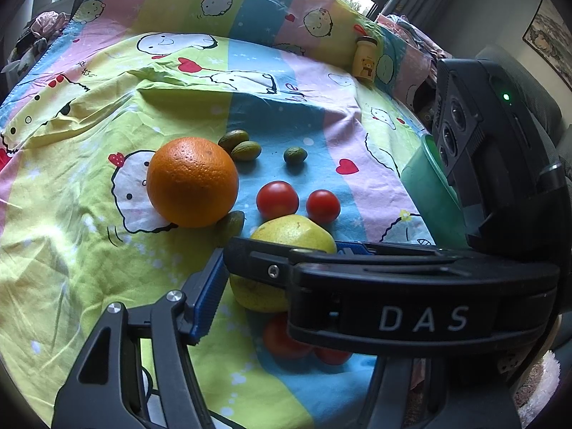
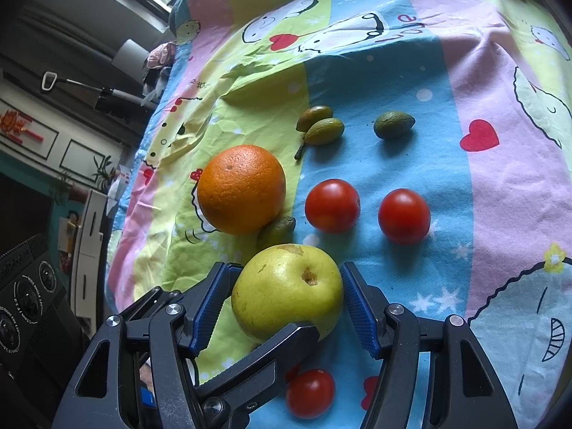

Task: Organize fruits
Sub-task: 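Close the right tool on the green pear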

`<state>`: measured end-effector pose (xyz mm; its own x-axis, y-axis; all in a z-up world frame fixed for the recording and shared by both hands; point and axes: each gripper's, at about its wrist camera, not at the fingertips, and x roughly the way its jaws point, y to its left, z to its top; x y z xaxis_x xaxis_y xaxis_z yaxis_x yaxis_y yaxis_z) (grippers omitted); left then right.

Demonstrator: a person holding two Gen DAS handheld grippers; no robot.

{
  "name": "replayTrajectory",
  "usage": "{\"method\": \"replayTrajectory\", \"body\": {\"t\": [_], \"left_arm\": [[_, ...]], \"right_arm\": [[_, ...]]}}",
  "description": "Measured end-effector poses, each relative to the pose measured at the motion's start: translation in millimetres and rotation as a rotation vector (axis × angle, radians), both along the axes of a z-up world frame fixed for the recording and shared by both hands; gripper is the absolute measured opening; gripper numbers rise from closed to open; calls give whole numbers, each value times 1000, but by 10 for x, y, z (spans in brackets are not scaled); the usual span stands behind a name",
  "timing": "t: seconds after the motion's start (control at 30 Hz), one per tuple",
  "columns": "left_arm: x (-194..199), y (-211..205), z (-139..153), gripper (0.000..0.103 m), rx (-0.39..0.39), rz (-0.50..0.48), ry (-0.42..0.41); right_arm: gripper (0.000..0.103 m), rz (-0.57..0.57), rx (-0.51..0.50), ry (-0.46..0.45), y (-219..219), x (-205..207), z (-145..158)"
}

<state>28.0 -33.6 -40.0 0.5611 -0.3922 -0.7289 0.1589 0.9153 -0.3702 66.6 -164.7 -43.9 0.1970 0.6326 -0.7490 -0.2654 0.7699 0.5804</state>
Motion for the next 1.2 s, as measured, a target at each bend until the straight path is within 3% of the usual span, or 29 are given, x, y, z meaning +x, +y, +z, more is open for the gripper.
{"method": "replayTrajectory", "body": {"t": [0.87, 1.1, 1.2], "left_arm": [[-25, -1, 13, 61, 4, 0, -6], [-78, 6, 74, 61, -9, -9, -44], [-85, 5, 98, 56, -6, -14, -67]], "right_arm": [[66, 6, 9, -5, 6, -11, -1], [66, 2, -6, -59, 2, -59, 111], [66, -5, -21, -91, -1, -68, 159]]}}
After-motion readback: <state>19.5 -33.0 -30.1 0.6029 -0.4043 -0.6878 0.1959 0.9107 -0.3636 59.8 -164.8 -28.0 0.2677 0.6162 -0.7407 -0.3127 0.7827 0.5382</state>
